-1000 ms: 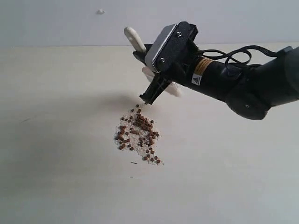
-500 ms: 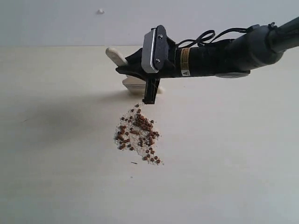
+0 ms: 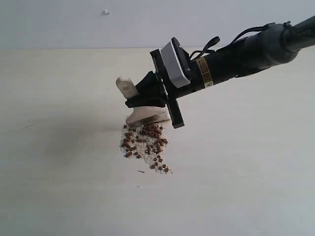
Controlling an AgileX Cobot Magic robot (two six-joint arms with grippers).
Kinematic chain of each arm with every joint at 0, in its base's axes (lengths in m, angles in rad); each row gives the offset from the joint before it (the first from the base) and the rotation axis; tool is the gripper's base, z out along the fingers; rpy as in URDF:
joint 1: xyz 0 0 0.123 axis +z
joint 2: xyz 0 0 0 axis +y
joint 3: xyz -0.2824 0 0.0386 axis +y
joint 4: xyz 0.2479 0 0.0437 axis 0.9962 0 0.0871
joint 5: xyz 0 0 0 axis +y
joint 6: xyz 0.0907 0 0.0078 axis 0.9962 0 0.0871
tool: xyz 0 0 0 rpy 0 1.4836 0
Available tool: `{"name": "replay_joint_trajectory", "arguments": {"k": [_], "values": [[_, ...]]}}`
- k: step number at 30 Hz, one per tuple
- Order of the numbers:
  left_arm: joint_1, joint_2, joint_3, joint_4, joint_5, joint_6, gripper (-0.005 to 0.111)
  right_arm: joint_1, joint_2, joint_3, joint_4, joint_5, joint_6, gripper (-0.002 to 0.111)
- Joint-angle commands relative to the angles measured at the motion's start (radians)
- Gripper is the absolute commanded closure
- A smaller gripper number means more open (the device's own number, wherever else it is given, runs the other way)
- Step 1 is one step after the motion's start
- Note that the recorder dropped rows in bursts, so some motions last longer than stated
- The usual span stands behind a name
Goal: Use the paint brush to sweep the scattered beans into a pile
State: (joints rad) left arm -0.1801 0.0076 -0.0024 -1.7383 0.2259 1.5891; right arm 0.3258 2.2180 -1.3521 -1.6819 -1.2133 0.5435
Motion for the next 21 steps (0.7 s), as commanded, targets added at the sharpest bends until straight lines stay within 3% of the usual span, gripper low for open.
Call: {"name": "replay_joint_trajectory", "arguments": {"k": [1,12,21], "values": [[-0.008,0.005,0.002,-0.006,0.007,0.004,0.107,-0.002,-0.009,-0.004,-0.063,-0.008,0.051,0.108],[-0.008,0.005,0.002,-0.006,0.007,0.004,0.107,-0.002,-0.147,-0.004,-0.041,-0.008,0.043,0.108],[-0.008,0.005,0.002,-0.006,0.007,0.004,0.107,0.0,-0.092,-0.04,0.032,-0.008,-0.025,0.108]]}}
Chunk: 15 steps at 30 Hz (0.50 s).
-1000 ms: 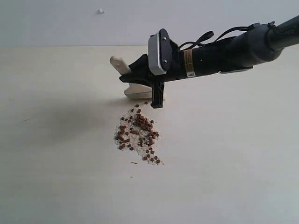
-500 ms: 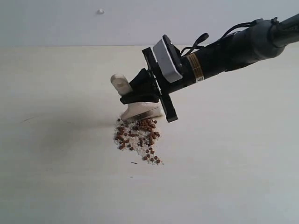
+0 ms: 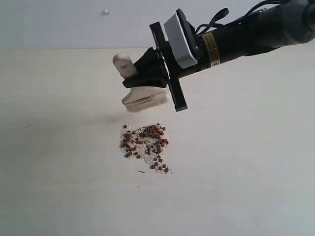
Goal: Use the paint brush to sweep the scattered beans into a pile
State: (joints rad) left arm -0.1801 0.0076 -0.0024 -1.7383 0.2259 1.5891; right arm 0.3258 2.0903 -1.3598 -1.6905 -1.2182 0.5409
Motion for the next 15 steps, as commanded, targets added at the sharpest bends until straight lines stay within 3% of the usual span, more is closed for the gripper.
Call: {"name": "replay_joint_trajectory", "arguments": {"k": [1,15], "values": [[-0.008,0.005,0.002,-0.006,0.007,0.004,0.107,0.0,0.049,-0.048,0.042,-0.003,-0.023,0.108],[-0.008,0.005,0.002,-0.006,0.007,0.004,0.107,0.062,0.207,-0.194,0.006,-0.003,0.011,0.108]]}}
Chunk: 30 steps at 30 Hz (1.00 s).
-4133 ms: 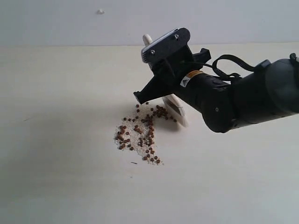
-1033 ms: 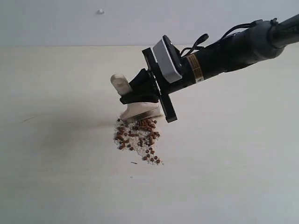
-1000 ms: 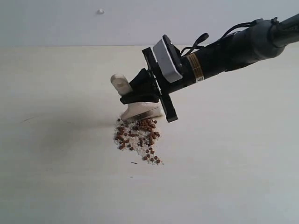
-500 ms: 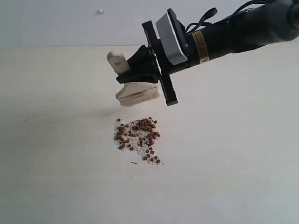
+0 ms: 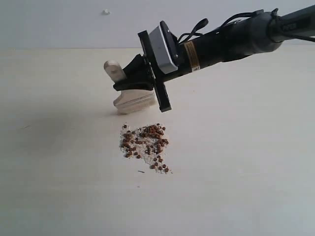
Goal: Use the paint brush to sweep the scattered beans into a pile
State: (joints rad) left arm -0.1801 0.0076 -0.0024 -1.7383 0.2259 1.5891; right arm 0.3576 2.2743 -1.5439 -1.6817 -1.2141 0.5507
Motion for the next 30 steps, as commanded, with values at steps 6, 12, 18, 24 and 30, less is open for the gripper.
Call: {"name": "replay_joint_trajectory", "arguments": {"k": [6,12,18,24,30], "values": [[-0.008,0.005,0.002,-0.006,0.007,0.004,0.107,0.077,0.029,-0.009,-0.063,-0.007,0.006,0.108],[-0.008,0.005,0.002,-0.006,0.007,0.004,0.107,0.066,0.029,-0.009,-0.063,-0.007,0.094,0.108],[-0.008,0.005,0.002,-0.006,0.007,0.004,0.107,0.066,0.025,-0.009,-0.063,-0.007,0.218,0.108],[-0.008,0.005,0.002,-0.006,0.007,0.004,0.107,0.062,-0.048,-0.009,-0.063,-0.007,0.367,0.108],[-0.008,0.005,0.002,-0.006,0.007,0.004,0.107,0.058,-0.233,-0.008,-0.063,0.152,0.59,0.108]]}}
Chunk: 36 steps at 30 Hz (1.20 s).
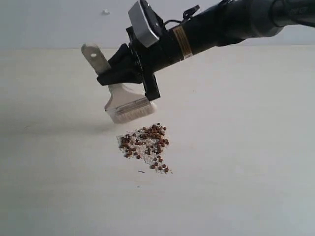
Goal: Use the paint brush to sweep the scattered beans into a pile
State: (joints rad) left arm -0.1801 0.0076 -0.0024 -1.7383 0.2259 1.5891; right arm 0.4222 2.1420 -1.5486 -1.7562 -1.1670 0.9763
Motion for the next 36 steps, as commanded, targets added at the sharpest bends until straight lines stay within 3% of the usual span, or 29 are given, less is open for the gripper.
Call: {"name": "replay_joint_trajectory", "arguments": {"k": [1,6,11,15,19,22,26,31,36], "values": [[-0.008,0.005,0.002,-0.006,0.007,0.004,0.107,-0.007,-0.131,-0.003,0.012,0.124,0.22,0.108],[-0.008,0.005,0.002,-0.006,0.007,0.004,0.107,0.003,-0.341,0.149,0.012,0.284,0.446,0.108],[-0.008,0.005,0.002,-0.006,0.007,0.004,0.107,0.024,-0.52,0.359,0.012,0.597,0.589,0.108],[-0.008,0.005,0.002,-0.006,0.007,0.004,0.107,0.109,-0.649,0.502,0.038,0.889,0.733,0.108],[-0.008,0.005,0.002,-0.006,0.007,0.004,0.107,0.263,-0.688,0.593,0.203,1.182,0.726,0.108],[-0.008,0.005,0.002,-0.006,0.007,0.004,0.107,0.395,-0.657,0.602,0.213,1.352,0.776,0.108],[-0.008,0.005,0.002,-0.006,0.007,0.004,0.107,0.53,-0.577,0.593,0.012,1.571,1.149,0.108],[-0.008,0.005,0.002,-0.006,0.007,0.004,0.107,0.676,-0.472,0.544,0.019,1.886,1.149,0.108],[-0.008,0.005,0.002,-0.006,0.007,0.004,0.107,0.742,-0.365,0.48,0.012,1.964,1.149,0.108]]}}
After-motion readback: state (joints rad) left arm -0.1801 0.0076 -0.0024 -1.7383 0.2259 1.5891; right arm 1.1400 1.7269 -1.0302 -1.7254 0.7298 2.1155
